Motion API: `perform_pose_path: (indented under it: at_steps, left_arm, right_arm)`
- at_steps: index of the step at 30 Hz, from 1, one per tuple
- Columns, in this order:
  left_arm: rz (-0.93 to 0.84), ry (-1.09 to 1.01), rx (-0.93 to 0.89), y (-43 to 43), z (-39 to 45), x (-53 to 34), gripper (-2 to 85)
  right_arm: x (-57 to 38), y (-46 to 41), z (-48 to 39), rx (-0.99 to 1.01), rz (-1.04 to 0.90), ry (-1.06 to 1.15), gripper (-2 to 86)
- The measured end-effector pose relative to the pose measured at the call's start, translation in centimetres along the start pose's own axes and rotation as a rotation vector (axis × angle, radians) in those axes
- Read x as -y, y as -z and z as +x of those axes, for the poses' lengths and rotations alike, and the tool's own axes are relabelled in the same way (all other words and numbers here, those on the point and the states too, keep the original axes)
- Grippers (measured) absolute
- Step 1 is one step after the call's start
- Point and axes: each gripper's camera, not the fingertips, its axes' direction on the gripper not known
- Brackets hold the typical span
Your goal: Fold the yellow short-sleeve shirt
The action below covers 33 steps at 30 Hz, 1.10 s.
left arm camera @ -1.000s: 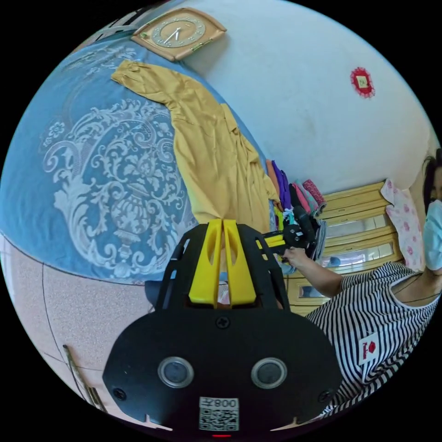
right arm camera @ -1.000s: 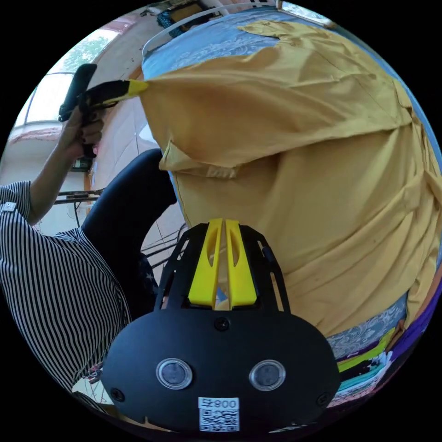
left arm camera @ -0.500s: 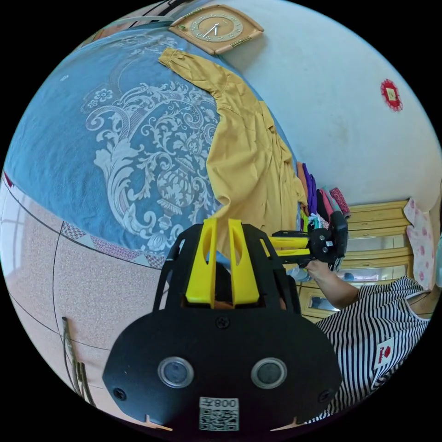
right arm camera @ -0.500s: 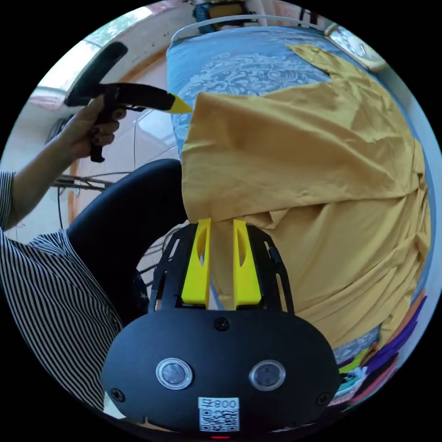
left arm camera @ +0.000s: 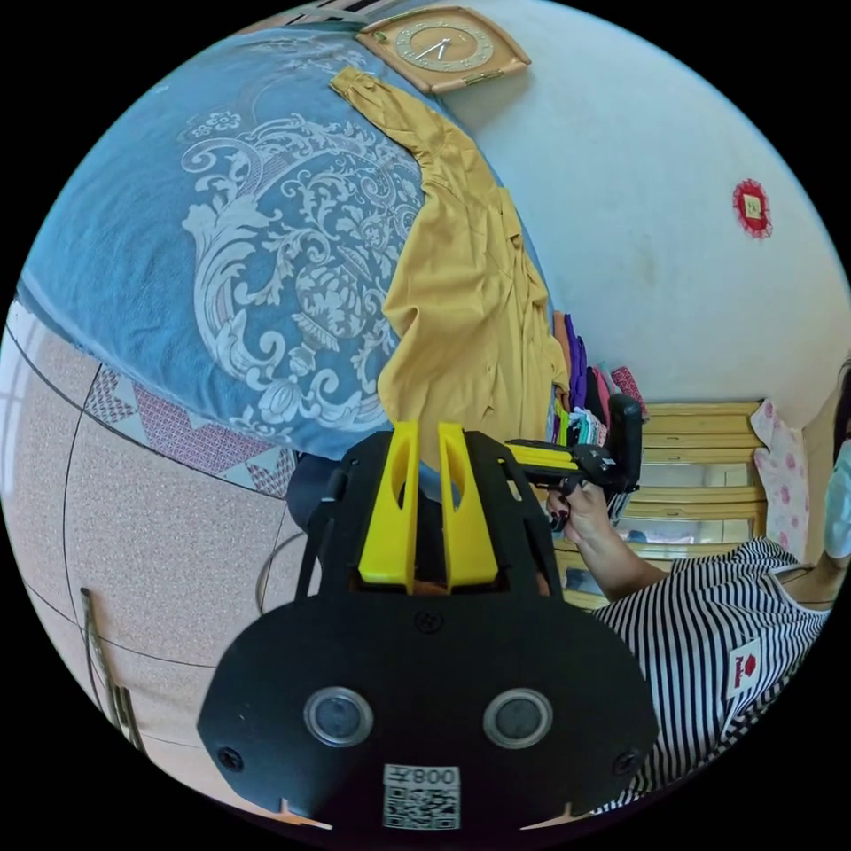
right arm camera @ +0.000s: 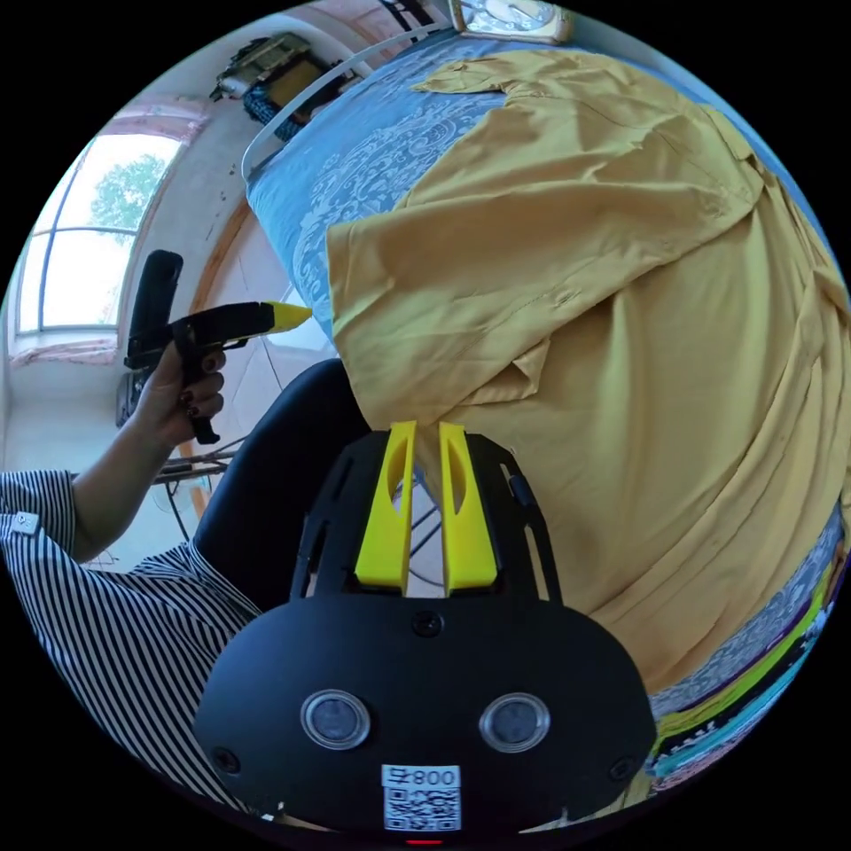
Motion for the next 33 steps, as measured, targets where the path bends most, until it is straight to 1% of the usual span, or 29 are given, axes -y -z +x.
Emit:
perform_pose_path:
  at_steps: [4, 11, 14, 16, 17, 18, 23, 28, 33]
  left_arm:
    - [-0.021, -0.006, -0.015, -0.5, -0.5, -0.4, 2.9]
    - [-0.030, -0.031, -0.001, -0.4, -0.9, -0.8, 2.7]
    - [-0.021, -0.033, -0.001, 0.1, -1.2, -1.1, 3.0]
    - [-0.012, -0.040, 0.009, 0.7, -1.4, -1.5, 3.4]
    - [-0.011, -0.041, 0.011, 0.8, -1.5, -1.5, 3.5]
    - [-0.008, -0.045, 0.011, 1.0, -1.6, -1.7, 3.7]
    - [0.005, -0.074, -0.005, 1.6, -1.4, -1.7, 5.5]
    - [0.006, -0.131, 0.055, 1.3, 0.0, 0.0, 9.2]
    - [0.022, -0.122, 0.011, 0.4, 1.0, 2.1, 12.7]
  right_arm:
    - [-1.6, -0.3, 1.1, 0.047, 0.017, -0.054, 6.3]
    - [-4.5, -1.1, 3.3, 0.028, 0.020, -0.089, 2.1]
    - [-5.6, -0.4, 4.2, 0.078, 0.027, -0.072, 1.0]
    - [-6.2, 1.0, 4.8, 0.129, 0.067, -0.060, 0.6]
    - [-6.5, 2.2, 5.3, 0.188, 0.091, -0.052, 0.5]
    - [-6.7, 3.8, 5.8, 0.254, 0.145, -0.039, 0.4]
    - [-6.0, 11.2, 7.5, 0.418, 0.340, 0.066, 0.3]
    - [-4.5, 16.2, 8.3, 0.466, 0.436, 0.168, 0.3]
    - [-4.2, 19.1, 8.7, 0.456, 0.495, 0.238, 0.2]
